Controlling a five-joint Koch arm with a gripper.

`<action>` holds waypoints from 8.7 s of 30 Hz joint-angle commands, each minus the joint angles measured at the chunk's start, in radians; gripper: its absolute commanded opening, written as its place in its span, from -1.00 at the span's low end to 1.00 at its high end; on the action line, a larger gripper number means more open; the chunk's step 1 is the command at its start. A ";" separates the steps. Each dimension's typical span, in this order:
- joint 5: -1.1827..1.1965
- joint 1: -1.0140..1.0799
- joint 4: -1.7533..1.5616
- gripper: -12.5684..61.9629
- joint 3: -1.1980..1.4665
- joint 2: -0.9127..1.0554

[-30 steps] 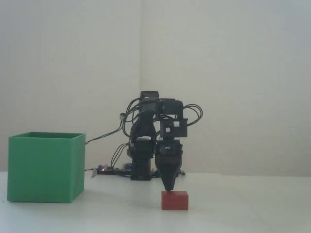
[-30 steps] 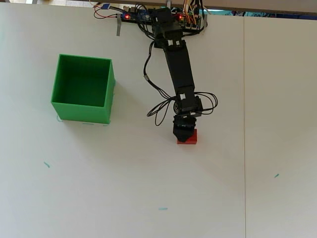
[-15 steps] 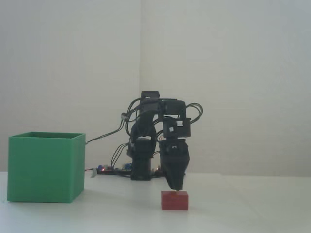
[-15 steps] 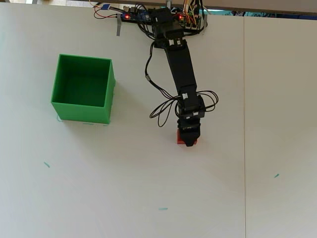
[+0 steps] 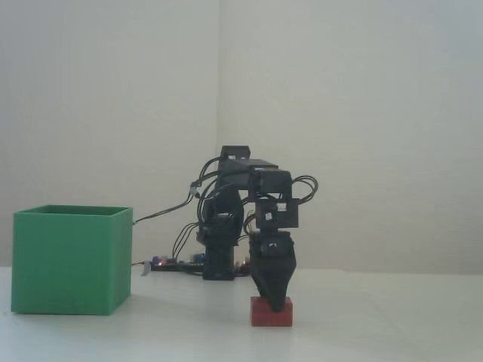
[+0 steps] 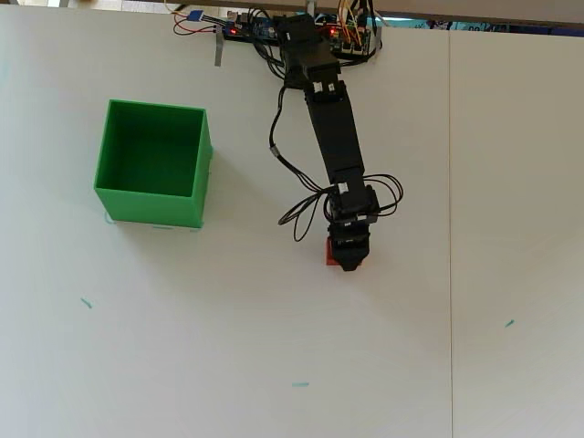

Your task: Grasp a red block and put it in the green bin.

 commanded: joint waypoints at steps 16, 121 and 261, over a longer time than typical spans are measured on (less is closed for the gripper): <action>0.135 0.015 -0.054 -0.56 -0.031 -0.037; 0.080 0.535 -0.202 0.22 0.425 1.189; -0.112 0.356 -1.437 0.27 2.237 1.442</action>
